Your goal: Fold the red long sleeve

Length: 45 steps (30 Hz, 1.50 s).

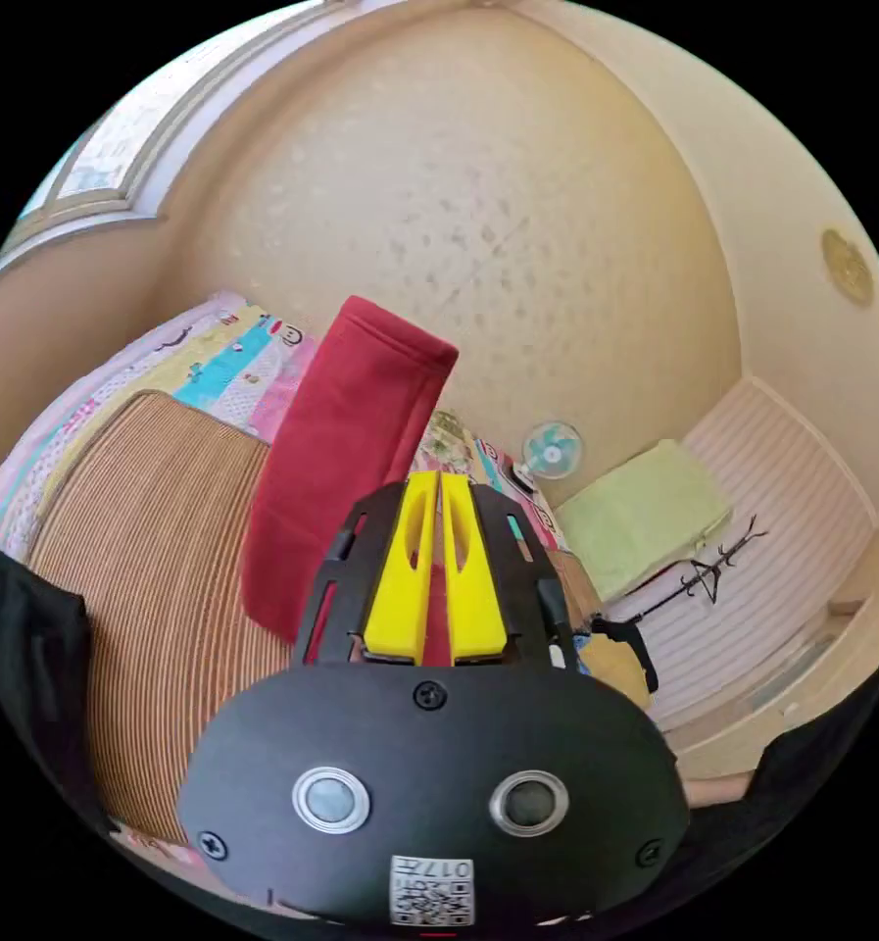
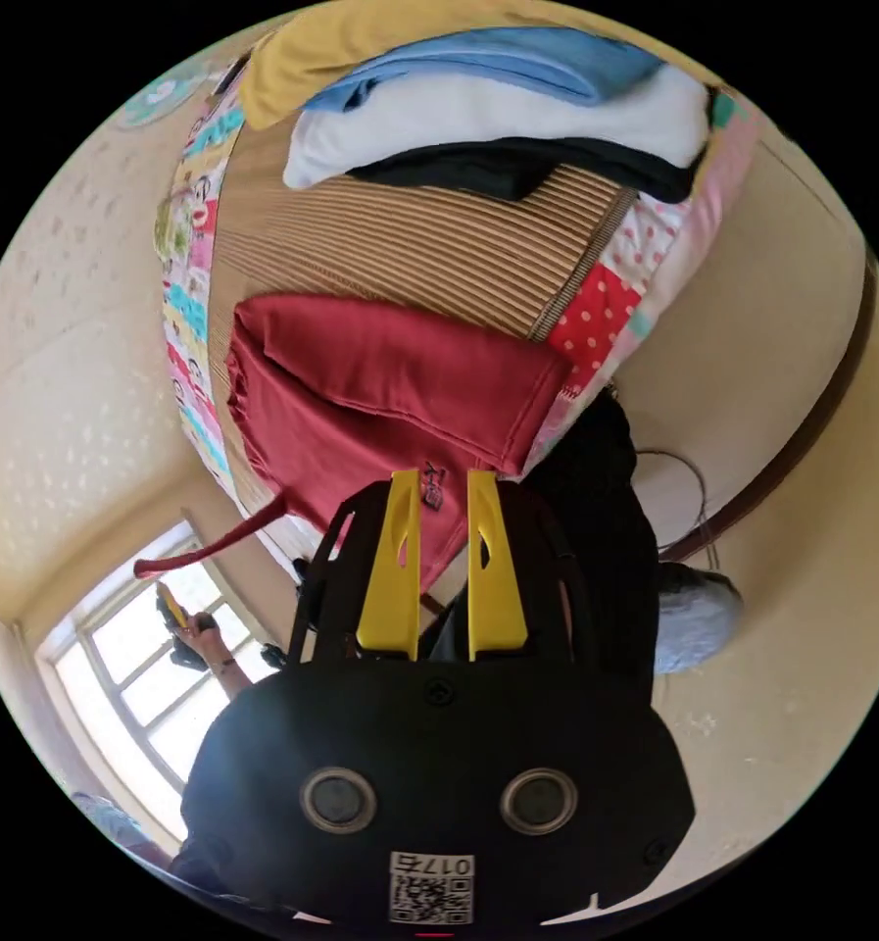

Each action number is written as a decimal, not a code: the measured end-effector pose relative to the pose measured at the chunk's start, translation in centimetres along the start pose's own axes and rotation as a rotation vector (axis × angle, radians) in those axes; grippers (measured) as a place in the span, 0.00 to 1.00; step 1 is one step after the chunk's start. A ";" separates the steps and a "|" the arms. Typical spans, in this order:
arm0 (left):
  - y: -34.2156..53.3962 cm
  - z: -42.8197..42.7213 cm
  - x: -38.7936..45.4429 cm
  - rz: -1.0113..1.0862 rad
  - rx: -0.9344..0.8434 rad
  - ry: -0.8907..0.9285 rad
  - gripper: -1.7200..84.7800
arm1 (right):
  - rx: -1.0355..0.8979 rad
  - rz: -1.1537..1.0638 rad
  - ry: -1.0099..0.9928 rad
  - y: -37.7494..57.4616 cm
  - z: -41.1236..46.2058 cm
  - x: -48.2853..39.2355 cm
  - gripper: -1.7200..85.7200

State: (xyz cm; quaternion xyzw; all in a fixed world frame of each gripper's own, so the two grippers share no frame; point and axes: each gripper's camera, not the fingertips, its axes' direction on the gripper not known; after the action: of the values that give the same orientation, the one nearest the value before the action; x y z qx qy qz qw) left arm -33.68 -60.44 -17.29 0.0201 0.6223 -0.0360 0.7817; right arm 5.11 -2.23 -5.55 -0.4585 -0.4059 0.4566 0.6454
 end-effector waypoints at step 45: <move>9.6 30.1 -5.6 0.150 -0.857 -0.588 0.12 | 0.221 -0.346 0.003 9.5 -14.8 9.4 0.04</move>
State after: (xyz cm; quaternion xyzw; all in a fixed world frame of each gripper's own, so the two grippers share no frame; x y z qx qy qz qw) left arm -4.87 -52.95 -5.16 -0.2676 0.3324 0.2738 0.8619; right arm 19.42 5.12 -17.46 -0.3089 -0.4252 0.3798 0.7613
